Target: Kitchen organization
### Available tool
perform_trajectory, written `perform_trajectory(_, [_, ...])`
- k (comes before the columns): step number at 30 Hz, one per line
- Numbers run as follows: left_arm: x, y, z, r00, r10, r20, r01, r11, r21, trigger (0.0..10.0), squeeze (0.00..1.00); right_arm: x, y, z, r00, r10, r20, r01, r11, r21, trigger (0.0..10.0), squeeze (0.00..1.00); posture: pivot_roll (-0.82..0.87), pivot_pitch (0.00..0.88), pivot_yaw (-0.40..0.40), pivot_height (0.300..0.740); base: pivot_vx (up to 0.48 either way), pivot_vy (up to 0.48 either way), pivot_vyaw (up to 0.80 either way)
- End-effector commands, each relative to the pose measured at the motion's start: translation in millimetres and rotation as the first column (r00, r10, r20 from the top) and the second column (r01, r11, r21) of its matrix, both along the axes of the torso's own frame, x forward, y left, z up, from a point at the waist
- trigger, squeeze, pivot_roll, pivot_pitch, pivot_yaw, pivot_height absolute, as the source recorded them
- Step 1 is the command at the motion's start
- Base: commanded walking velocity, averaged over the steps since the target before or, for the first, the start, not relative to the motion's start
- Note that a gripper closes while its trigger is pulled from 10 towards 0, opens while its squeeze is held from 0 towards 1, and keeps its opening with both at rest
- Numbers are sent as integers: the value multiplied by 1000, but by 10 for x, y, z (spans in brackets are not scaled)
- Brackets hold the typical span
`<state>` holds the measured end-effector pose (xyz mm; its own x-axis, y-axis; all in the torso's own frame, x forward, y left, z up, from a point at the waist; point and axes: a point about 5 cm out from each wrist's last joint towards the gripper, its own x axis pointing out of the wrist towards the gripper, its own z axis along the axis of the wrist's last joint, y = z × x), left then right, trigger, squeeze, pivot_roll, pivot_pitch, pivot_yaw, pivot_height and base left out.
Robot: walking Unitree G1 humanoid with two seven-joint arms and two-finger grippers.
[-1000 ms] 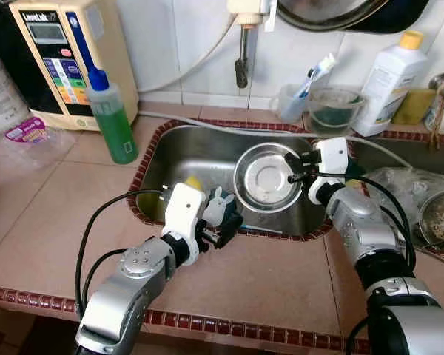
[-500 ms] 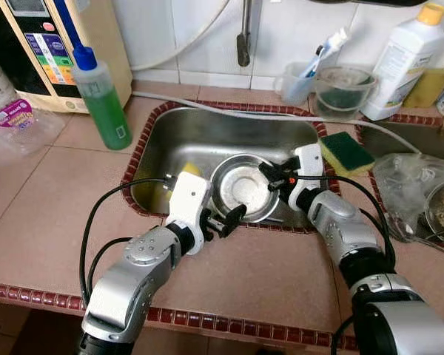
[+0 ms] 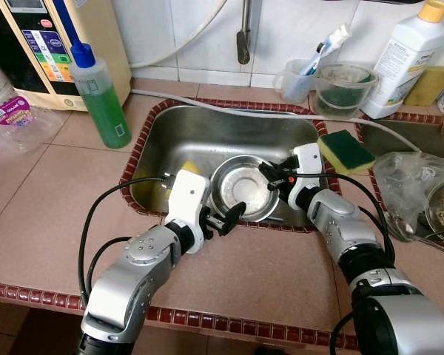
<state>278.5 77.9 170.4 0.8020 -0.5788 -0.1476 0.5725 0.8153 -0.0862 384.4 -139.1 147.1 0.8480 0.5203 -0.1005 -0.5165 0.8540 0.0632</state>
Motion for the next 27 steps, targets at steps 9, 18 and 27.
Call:
perform_trajectory(9, [-7,29,29,1000,29,2,-29,1000,-9,10000,0,46,0,119,998,40,46,-36,996,-77,10000,1000,-36,203,-6,740,0,0,0])
perform_trajectory(18, [53,42,63,998,47,31,-46,999,-15,10000,0,116,31,418,982,-4,189,3,1000,1,10000,1000,-30,169,-12,740,0,0,0])
perform_trajectory(27, [221,186,120,984,159,86,-155,987,-50,10000,0,124,14,733,923,-111,368,84,993,88,10000,1000,-37,87,-8,740,0,0,0])
